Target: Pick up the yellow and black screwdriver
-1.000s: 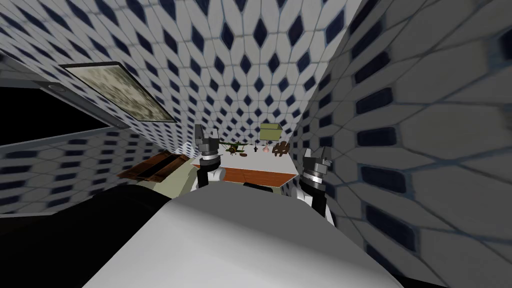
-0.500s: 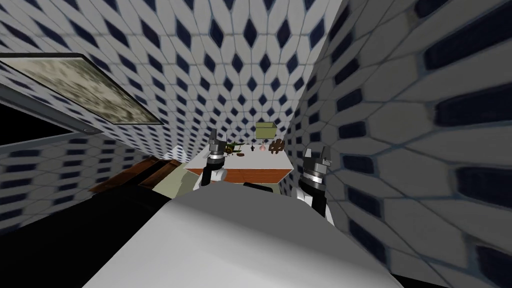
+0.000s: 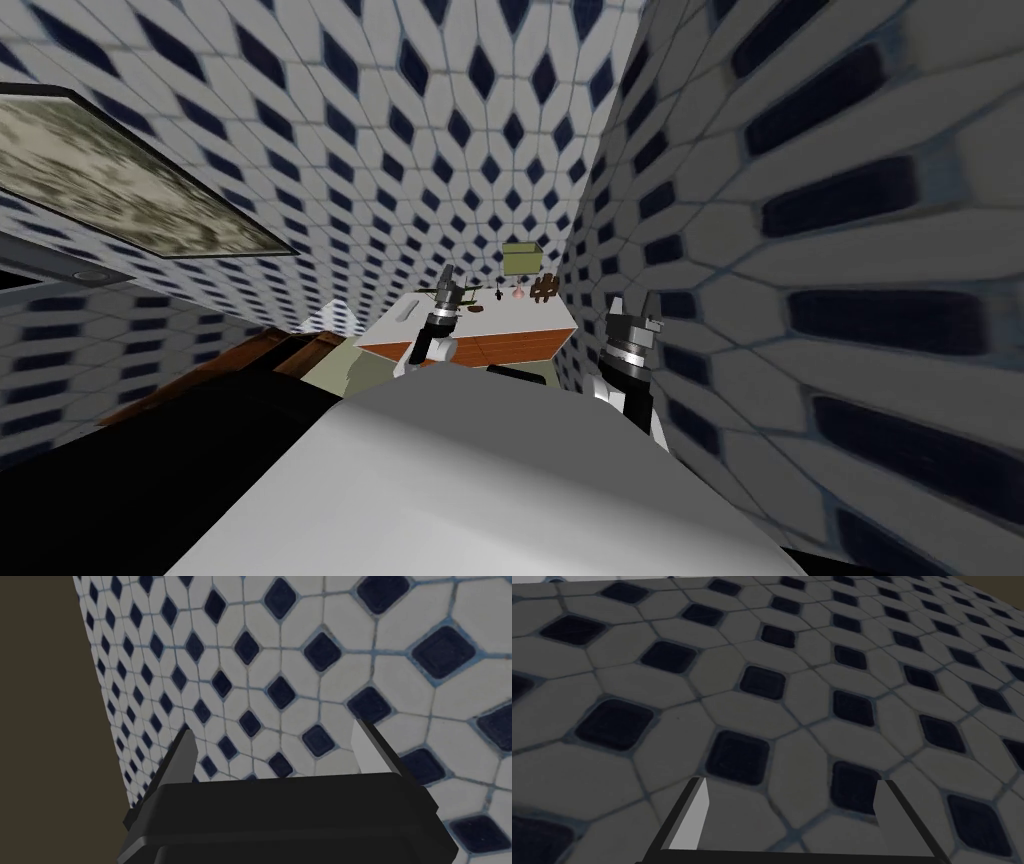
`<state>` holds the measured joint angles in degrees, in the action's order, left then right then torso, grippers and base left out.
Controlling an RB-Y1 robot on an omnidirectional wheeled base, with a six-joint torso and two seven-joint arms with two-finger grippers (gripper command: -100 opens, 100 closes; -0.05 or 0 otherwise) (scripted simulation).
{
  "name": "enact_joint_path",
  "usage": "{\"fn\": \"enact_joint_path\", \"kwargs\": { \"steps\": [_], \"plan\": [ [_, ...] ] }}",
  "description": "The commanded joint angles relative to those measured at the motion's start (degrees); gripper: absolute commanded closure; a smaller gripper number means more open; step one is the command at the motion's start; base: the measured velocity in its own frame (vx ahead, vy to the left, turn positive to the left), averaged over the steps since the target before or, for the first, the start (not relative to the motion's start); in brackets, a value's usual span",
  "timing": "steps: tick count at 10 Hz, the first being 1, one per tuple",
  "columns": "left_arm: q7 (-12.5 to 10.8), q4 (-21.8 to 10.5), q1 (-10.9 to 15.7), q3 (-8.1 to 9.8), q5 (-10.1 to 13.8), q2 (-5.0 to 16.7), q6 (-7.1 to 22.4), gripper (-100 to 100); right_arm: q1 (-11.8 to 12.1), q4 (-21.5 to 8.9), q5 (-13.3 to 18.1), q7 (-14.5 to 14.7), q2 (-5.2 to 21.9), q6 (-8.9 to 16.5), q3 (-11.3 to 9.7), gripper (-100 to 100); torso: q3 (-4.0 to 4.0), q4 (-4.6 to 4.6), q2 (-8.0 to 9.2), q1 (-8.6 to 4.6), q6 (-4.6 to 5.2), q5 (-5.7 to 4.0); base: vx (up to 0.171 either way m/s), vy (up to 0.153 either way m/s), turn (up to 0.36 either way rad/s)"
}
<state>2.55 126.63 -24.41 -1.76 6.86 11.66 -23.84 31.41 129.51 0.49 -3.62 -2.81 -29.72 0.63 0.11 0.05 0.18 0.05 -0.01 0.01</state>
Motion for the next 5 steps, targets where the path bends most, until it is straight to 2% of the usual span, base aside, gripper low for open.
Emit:
{"fn": "enact_joint_path", "kwargs": {
  "steps": [1, 2, 3, 4, 5],
  "plan": [
    [-0.7, -2.0, 0.5, -1.01, 0.7, 1.7, 2.4, -100, 0.0, 0.0, 0.0, 0.0, 0.0, 0.0, 0.0, 0, 0.00, 0.00, 0.00, 0.00, 0.00, 0.00, -0.055, 0.003, -0.183],
    [-1.2, -3.6, 0.9, -2.08, 1.3, 3.0, 4.5, -100, 0.0, 0.0, 0.0, 0.0, 0.0, 0.0, 0.0, 0, 0.00, 0.00, 0.02, 0.00, 0.03, 0.00, -0.079, 0.014, -0.280],
    [-1.2, -3.7, 0.9, -2.08, 1.3, 3.0, 4.5, -100, 0.0, 0.0, 0.0, 0.0, 0.0, 0.0, 0.0, 0, 0.04, 0.01, 0.08, 0.01, 0.03, 0.01, -0.059, 0.010, -0.131],
    [-1.8, -5.3, 1.3, -3.18, 1.8, 4.4, 6.6, -100, 0.0, 0.0, 0.0, 0.0, 0.0, 0.0, 0.0, 0, 0.02, 0.01, 0.04, 0.03, -0.01, 0.01, -0.053, -0.001, -0.210],
    [-1.8, -5.3, 1.3, -3.18, 1.8, 4.4, 6.6, -100, 0.0, 0.0, 0.0, 0.0, 0.0, 0.0, 0.0, 0, 0.02, 0.00, 0.03, 0.01, 0.01, 0.00, -0.037, 0.000, -0.095]
  ]
}}
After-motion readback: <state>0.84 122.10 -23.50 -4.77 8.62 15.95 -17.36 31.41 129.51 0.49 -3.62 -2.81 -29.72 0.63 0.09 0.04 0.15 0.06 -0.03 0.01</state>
